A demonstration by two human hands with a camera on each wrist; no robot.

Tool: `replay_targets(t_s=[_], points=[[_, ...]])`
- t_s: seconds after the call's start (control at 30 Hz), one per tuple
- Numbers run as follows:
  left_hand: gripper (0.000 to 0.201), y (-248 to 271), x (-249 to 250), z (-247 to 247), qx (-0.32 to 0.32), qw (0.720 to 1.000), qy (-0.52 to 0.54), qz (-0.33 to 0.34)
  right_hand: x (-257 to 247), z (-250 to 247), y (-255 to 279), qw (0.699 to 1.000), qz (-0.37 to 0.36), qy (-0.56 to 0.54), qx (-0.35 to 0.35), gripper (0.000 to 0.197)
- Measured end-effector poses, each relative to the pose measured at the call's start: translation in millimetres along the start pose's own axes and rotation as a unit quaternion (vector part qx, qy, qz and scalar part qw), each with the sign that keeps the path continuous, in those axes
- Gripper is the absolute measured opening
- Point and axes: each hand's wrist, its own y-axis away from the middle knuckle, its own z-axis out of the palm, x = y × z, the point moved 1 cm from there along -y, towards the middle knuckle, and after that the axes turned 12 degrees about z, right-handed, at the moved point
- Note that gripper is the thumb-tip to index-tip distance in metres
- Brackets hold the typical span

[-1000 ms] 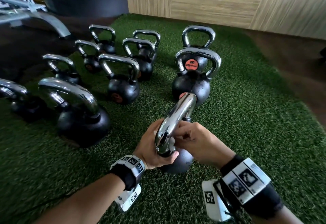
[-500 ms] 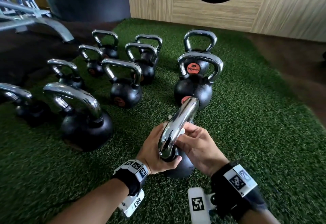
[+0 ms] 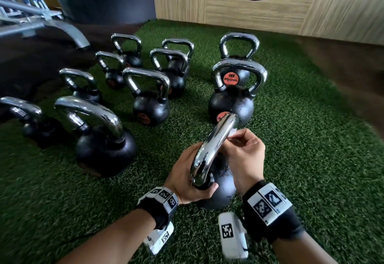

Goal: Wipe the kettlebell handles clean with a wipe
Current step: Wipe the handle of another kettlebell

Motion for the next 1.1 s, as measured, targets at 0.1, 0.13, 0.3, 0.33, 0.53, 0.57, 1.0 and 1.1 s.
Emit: replay_targets(t_s=[0.1, 0.13, 0.3, 0.33, 0.53, 0.57, 1.0, 1.1], points=[[0.088, -1.9, 3.2, 0.0, 0.007, 0.999, 0.019, 0.028, -2.8, 1.3, -8.2, 0.994, -0.037, 0.070, 0.076, 0.025], [0.088, -3.0, 5.6, 0.0, 0.012, 0.999, 0.008, 0.034, -4.4, 1.2, -7.8, 0.990, -0.049, 0.098, 0.086, 0.023], [0.092, -3.6, 4.6, 2.6, -0.026, 0.997, -0.072, 0.009, -6.5, -2.1, -17.8, 0.977, -0.046, 0.157, 0.137, 0.025], [0.092, -3.6, 4.6, 3.4, -0.023, 0.997, -0.070, 0.015, -7.5, -1.7, -20.6, 0.973, -0.034, 0.169, 0.152, 0.023], [0.098, -5.4, 5.6, 1.0, 0.009, 0.999, -0.036, 0.036, -4.3, 1.0, -32.1, 0.962, 0.037, 0.214, 0.162, 0.007], [0.095, -6.0, 5.1, 1.3, 0.007, 0.999, -0.023, 0.042, -3.8, 0.7, -33.2, 0.961, 0.051, 0.223, 0.156, 0.007], [0.103, -29.5, 60.4, -47.9, -0.232, 0.968, -0.092, 0.019, -21.5, -7.4, -36.5, 0.920, 0.098, 0.375, 0.064, 0.054], [0.114, -37.5, 85.5, -69.5, -0.198, 0.978, -0.060, 0.010, -42.4, -22.1, -33.0, 0.895, -0.043, 0.443, 0.046, 0.053]])
